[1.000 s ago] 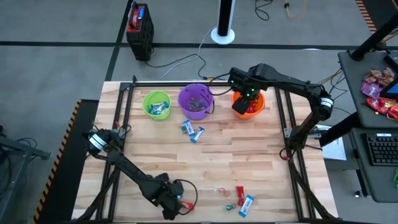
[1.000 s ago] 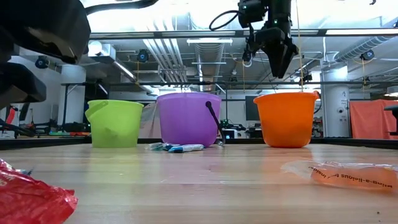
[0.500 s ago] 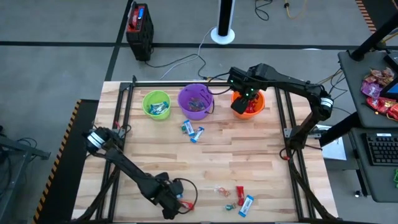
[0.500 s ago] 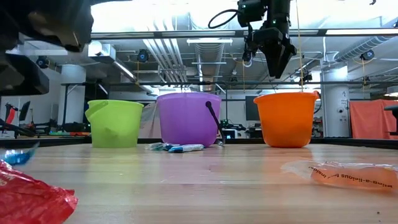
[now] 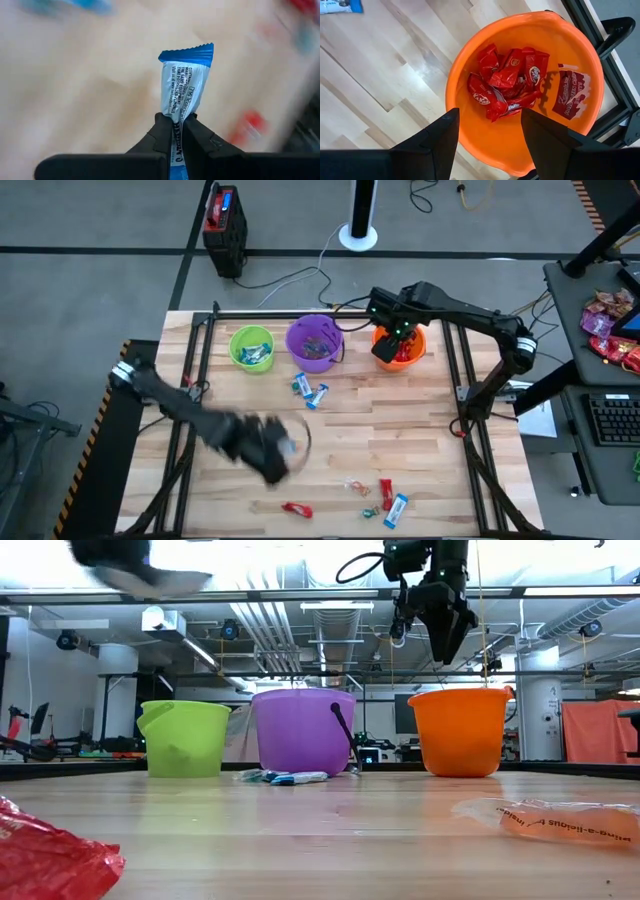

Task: Sort candy by brand, put in halloween buckets
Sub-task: Put the white chocolate into the green bucket

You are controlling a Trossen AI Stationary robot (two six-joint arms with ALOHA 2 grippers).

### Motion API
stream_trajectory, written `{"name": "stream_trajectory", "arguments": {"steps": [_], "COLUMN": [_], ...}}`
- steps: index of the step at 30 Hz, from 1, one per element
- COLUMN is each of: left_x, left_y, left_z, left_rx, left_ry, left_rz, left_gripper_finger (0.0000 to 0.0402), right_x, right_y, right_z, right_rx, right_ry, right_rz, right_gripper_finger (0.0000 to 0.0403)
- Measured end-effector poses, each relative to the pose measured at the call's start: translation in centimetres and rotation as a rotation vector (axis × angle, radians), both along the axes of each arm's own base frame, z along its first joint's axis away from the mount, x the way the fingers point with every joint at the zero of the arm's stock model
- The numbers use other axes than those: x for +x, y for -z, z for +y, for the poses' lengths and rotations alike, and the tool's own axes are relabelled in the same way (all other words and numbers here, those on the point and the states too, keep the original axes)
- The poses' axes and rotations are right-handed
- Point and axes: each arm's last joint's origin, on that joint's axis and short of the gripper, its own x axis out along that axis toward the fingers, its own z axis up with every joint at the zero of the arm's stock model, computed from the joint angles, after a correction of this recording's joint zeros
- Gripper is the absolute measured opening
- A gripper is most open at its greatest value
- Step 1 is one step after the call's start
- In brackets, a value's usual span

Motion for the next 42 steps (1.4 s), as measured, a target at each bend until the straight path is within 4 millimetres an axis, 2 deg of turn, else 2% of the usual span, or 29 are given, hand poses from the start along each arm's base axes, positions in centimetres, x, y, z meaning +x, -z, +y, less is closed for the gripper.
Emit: {"name": "stream_trajectory", "arguments": {"steps": [4, 8, 11, 13, 15, 19, 23, 27, 32, 35, 38, 42], "left_x": [-2.2, -4.7, -6.7, -7.9, -8.8, -10.1, -10.1, -9.6, -8.9, -8.6, -8.3, -8.0], "left_y": [-4.7, -7.3, -7.7, -6.9, -5.6, -3.1, -1.2, 0.5, 2.0, 2.5, 2.8, 2.5], "left_z": [8.0, 16.2, 21.6, 24.5, 26.4, 28.3, 28.7, 29.2, 30.0, 30.3, 30.5, 30.7], "left_rx": [0.217, 0.327, 0.334, 0.273, 0.192, 0.11, 0.106, 0.121, 0.141, 0.159, 0.16, 0.184], "left_ry": [-0.196, -0.349, -0.419, -0.418, -0.393, -0.326, -0.257, -0.193, -0.183, -0.17, -0.151, -0.144], "left_rz": [0.004, 0.027, 0.07, 0.113, 0.153, 0.197, 0.219, 0.259, 0.307, 0.346, 0.355, 0.327], "left_gripper_finger": [0.0008, 0.0008, 0.0007, 0.0007, 0.0007, 0.0007, 0.0007, 0.0008, 0.0041, 0.0072, 0.0105, 0.0141], "right_x": [-0.1, 0.1, 0.4, 0.4, 0.3, -0.6, -2.0, -3.3, -4.6, -4.1, -2.7, -0.1], "right_y": [-0.1, -0.1, -0.1, -0.2, -0.5, -1.7, -3.4, -5.0, -5.9, -5.5, -4.5, -2.0], "right_z": [0.1, 0.5, 1.3, 2.2, 3.3, 5.7, 8.7, 12.9, 18.8, 22.1, 25.3, 28.6], "right_rx": [0.015, 0.077, 0.108, 0.123, 0.138, 0.166, 0.305, 0.509, 0.67, 0.711, 0.743, 0.681], "right_ry": [0.023, 0.04, 0.054, 0.057, 0.056, 0.085, 0.112, 0.139, 0.16, 0.213, 0.252, 0.246], "right_rz": [-0.013, -0.042, -0.047, -0.037, -0.03, -0.033, -0.081, -0.124, -0.04, -0.011, 0.006, -0.028], "right_gripper_finger": [0.0206, 0.0206, 0.0206, 0.0206, 0.0206, 0.0206, 0.0206, 0.0206, 0.0205, 0.0205, 0.0205, 0.0206]}}
